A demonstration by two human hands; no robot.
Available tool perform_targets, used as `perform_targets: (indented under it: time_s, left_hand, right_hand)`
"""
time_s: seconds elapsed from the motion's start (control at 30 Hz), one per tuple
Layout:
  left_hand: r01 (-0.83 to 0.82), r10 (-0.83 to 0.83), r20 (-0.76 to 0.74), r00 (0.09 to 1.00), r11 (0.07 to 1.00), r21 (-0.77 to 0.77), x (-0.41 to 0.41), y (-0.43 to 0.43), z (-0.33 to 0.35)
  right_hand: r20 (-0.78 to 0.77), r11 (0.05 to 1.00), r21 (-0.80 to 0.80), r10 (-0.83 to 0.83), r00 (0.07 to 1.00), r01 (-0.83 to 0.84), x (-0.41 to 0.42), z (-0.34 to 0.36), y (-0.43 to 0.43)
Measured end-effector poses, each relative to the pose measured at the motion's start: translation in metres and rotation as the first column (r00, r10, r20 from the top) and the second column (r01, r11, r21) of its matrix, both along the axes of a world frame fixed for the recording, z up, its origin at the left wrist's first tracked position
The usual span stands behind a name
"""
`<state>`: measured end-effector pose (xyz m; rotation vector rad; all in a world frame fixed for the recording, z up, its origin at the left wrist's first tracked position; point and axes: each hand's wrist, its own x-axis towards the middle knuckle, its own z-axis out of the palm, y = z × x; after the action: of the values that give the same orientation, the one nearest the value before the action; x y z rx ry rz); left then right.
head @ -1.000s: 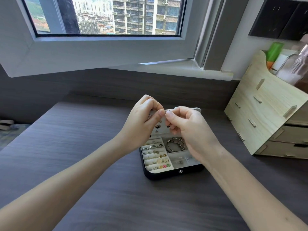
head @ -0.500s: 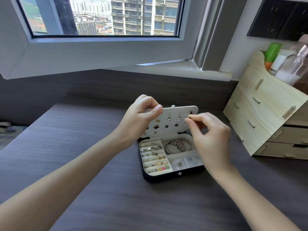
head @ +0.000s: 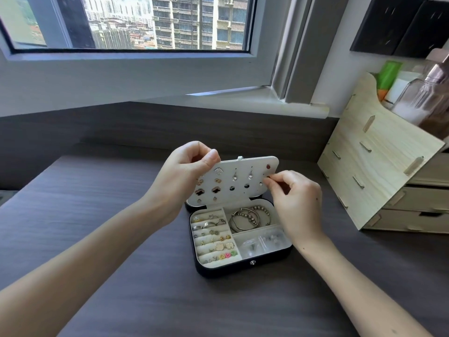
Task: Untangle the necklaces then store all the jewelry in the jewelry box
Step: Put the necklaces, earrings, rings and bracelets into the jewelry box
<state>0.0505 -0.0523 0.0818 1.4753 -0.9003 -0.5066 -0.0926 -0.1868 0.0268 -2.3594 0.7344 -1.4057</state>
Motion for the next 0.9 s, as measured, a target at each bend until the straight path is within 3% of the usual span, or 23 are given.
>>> perform_targets:
  time_s: [0.67, 0.8, 0.9]
  left_hand:
    - [-0.052, 0.052, 0.0, 0.999, 0.999, -0.003, 0.002, -0.004, 0.0]
    - [-0.05, 0.05, -0.01, 0.999, 0.999, -0.011, 0.005, -0.005, 0.0]
    - [-0.018, 0.019, -0.041, 0.999, 1.0, 0.007, 0.005, -0.004, 0.001]
  right_hand:
    - [-0.034, 0.999, -0.038, -0.005, 0.999, 0.004, 0.006, 0.003, -0.011]
    - [-0.062, 0.998, 0.068, 0.0, 0.998, 0.005, 0.004, 0.007, -0.02]
    - [-0.027, 0.964, 0.215, 0.164, 0.986, -0.154, 0.001, 0.013, -0.023]
